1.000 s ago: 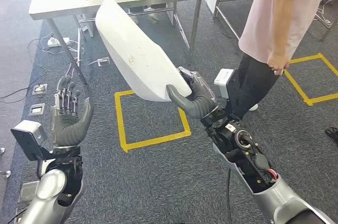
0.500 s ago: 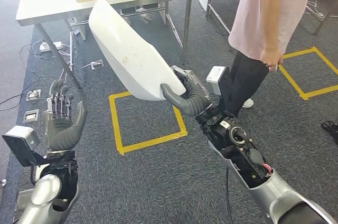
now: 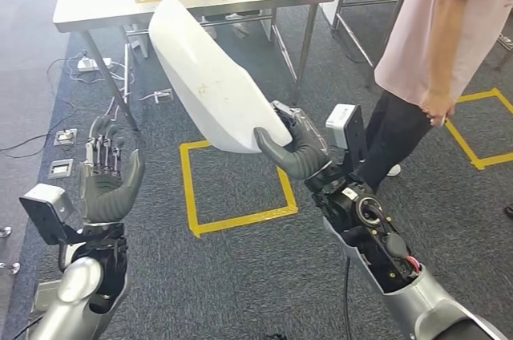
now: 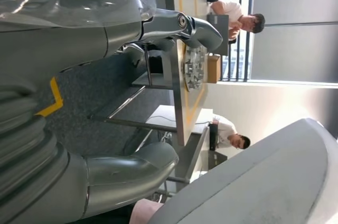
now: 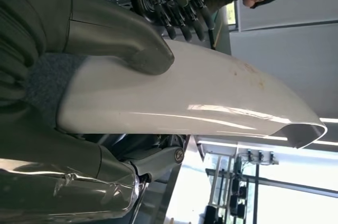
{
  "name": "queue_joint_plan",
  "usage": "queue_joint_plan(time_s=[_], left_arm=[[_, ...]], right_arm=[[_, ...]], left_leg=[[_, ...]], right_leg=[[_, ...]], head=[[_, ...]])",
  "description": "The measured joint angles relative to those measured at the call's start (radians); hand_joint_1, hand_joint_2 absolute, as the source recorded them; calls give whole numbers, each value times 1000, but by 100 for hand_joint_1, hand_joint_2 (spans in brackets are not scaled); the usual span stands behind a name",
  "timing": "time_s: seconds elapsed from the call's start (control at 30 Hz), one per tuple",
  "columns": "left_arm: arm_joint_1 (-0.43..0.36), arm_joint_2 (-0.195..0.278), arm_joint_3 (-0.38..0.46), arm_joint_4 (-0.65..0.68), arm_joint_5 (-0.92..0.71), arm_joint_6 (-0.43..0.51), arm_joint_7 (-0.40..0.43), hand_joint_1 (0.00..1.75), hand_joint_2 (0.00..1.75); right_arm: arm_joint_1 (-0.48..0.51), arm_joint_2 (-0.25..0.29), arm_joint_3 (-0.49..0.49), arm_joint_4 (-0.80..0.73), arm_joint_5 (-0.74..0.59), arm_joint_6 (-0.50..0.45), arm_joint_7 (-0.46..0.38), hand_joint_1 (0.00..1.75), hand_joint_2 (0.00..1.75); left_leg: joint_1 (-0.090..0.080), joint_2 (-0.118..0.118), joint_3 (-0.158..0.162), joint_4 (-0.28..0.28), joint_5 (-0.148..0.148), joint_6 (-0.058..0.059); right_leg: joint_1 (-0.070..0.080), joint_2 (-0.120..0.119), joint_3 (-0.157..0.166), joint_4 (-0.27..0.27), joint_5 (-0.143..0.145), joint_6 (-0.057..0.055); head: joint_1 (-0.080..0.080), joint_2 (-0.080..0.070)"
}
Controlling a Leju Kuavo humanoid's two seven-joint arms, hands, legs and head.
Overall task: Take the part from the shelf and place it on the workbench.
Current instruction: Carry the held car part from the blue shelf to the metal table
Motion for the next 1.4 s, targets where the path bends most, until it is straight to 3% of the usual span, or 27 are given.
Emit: queue_joint_plan(time_s=[0.03, 0.1, 0.23, 0.27, 0.33, 0.37, 0.4, 0.43, 0.47, 0.5, 0.53, 0.6, 0.7, 0.77, 0.8, 0.87, 0.93, 0.97, 1.0, 1.07, 1.1, 1.13, 1.17, 1.23, 1.3, 1.33, 1.4], left_arm=[[0, 0, 0, 0, 0, 0, -1, 0, 175], [0, 0, 0, 0, 0, 0, -2, 0, 175], [-2, 0, 0, -1, 0, 0, -4, 0, 175], [-3, 0, 0, -1, -1, 0, -4, 0, 175], [-2, 0, 0, -1, -1, 0, -6, 0, 175], [0, 0, 0, -1, 0, 0, -5, 0, 175], [3, 1, 0, -1, 0, 0, -5, 0, 175], [4, 1, 0, -1, 0, 0, -5, 0, 175], [5, 1, 0, 0, 0, 0, -5, 0, 175], [4, 2, 0, 0, 0, 0, -5, 0, 175], [4, 2, 0, 0, 0, 0, -5, 0, 175], [2, 2, 0, 0, 0, 0, -5, 0, 175], [1, 2, 0, 0, 0, -1, -5, 0, 175], [0, 1, 0, 0, -1, -2, -6, 0, 175], [0, 1, 0, 0, -1, -3, -6, 0, 175], [1, 0, 0, 0, -2, -4, -6, 0, 175], [2, 0, 0, 0, -2, -7, -6, 0, 175], [2, 0, 0, 0, -3, -9, -7, 0, 175], [2, 0, 0, 0, -4, -11, -7, 0, 175], [2, -1, 0, 2, -6, -14, -8, 0, 175], [2, -1, 0, 3, -7, -15, -8, 0, 175], [0, -2, 0, 4, -8, -17, -9, 0, 175], [-2, -3, 0, 4, -8, -19, -10, 0, 175], [-7, -5, 0, 4, -10, -20, -13, 0, 175], [-9, -5, 0, 5, -11, -21, -14, 0, 175], [-8, -5, 0, 5, -11, -21, -14, 0, 175], [-8, -4, 0, 7, -11, -21, -14, 0, 175]], right_arm=[[-1, 0, 0, 0, 0, 0, 0, 175, 175], [-2, 0, 0, 1, 0, 0, 0, 175, 175], [-2, 0, -1, 1, 1, 0, -1, 175, 175], [-3, 0, -1, 1, 1, 0, -1, 175, 175], [-4, 0, 0, 1, 1, 1, -1, 175, 175], [-3, 0, 0, 2, 1, 1, -1, 175, 175], [-1, 0, 1, 2, 1, 1, -1, 175, 175], [-1, 0, 1, 3, 1, 1, -1, 175, 175], [0, 0, 1, 3, 1, 1, -1, 175, 175], [0, 0, 1, 3, 1, 1, -1, 175, 175], [-1, 0, 0, 3, 1, 1, -1, 175, 175], [-3, 0, 0, 3, 1, 1, -1, 175, 175], [-3, 0, 0, 3, 1, 2, -3, 175, 175], [-3, 0, -1, 4, 1, 3, -6, 175, 175], [-3, 0, -1, 5, 1, 3, -7, 175, 175], [0, 0, 0, 7, 1, 4, -9, 175, 175], [4, 0, 0, 10, 1, 5, -10, 175, 175], [4, 0, -1, 12, 2, 6, -10, 175, 175], [4, 0, -1, 13, 3, 8, -11, 175, 175], [5, 0, -1, 17, 6, 11, -12, 175, 175], [5, 0, -1, 18, 6, 12, -12, 175, 175], [4, 0, -1, 18, 6, 14, -12, 175, 175], [2, 0, -1, 18, 7, 15, -12, 175, 175], [-5, 1, -3, 15, 7, 16, -13, 175, 175], [-8, 1, -4, 15, 7, 17, -14, 175, 175], [-8, 1, -4, 15, 7, 17, -14, 175, 175], [-7, 1, -2, 15, 7, 18, -13, 175, 175]], left_leg=[[-2, -1, 6, 1, -6, -2], [-4, -1, 8, 1, -13, -10], [-6, 2, -1, 27, -31, -32], [-4, 3, -24, 72, -47, -39], [2, 4, -111, 214, -86, -49], [6, 5, -157, 277, -95, -53], [9, 5, -189, 307, -87, -56], [12, 5, -199, 293, -58, -58], [15, 7, -187, 239, -12, -59], [17, 9, -160, 160, 38, -60], [15, 11, -128, 90, 69, -59], [9, 10, -89, 14, 77, -48], [7, 5, -67, 3, 47, -20], [9, 3, -40, -2, 32, -5], [9, 3, -27, -5, 22, -1], [6, 3, 3, -7, -2, 5], [1, 1, 41, -7, -31, 8], [-1, -1, 63, -7, -47, 8], [-4, -2, 85, -8, -63, 8], [-6, -6, 121, -9, -95, 3], [-6, -8, 132, -11, -109, -2], [-5, -9, 139, -11, -116, -7], [-4, -10, 142, -9, -118, -13], [-1, -7, 118, 49, -98, -23], [2, -4, 31, 183, -83, -34], [4, -3, -25, 252, -96, -41], [8, 1, -114, 319, -164, -51]], right_leg=[[4, 0, 30, -66, 29, -7], [11, -1, 70, -142, 40, -17], [4, 1, 100, -169, 25, -28], [0, 1, 111, -174, 22, -32], [-1, -1, 126, -176, 10, -38], [-2, -1, 133, -176, 2, -38], [-3, 0, 141, -176, -6, -37], [-4, 0, 152, -176, -15, -34], [-6, 1, 166, -176, -26, -31], [-8, 1, 180, -177, -38, -27], [-7, 2, 188, -177, -50, -20], [-5, 2, 199, -184, -68, -7], [-6, 1, 218, -179, -70, 9], [-7, 0, 178, -97, -70, 13], [-7, -1, 133, -26, -80, 14], [-4, 0, 33, 104, -129, 15], [-3, 0, -30, 130, -170, 14], [-2, 0, -40, 97, -159, 10], [0, 0, -41, 40, -114, 3], [9, 2, -36, -89, 42, -15], [15, 3, -30, -131, 102, -20], [19, 4, -25, -152, 132, -24], [23, 4, -15, -155, 123, -26], [21, 5, 12, -166, 112, -33], [15, 5, 43, -177, 93, -40], [13, 5, 57, -180, 81, -41], [9, 6, 87, -180, 54, -41]], head=[[1, 0], [3, 0], [-4, 0], [-9, 0], [-21, 0], [-26, 0], [-31, 0], [-35, 0], [-38, 0], [-42, 0], [-47, 0], [-53, 0], [-49, 0], [-38, 0], [-32, 0], [-23, 0], [-17, 0], [-12, 0], [-8, 0], [-5, 0], [-7, 0], [-11, 0], [-13, 0], [-8, 0], [-11, 0], [-16, 0], [-26, 0]])
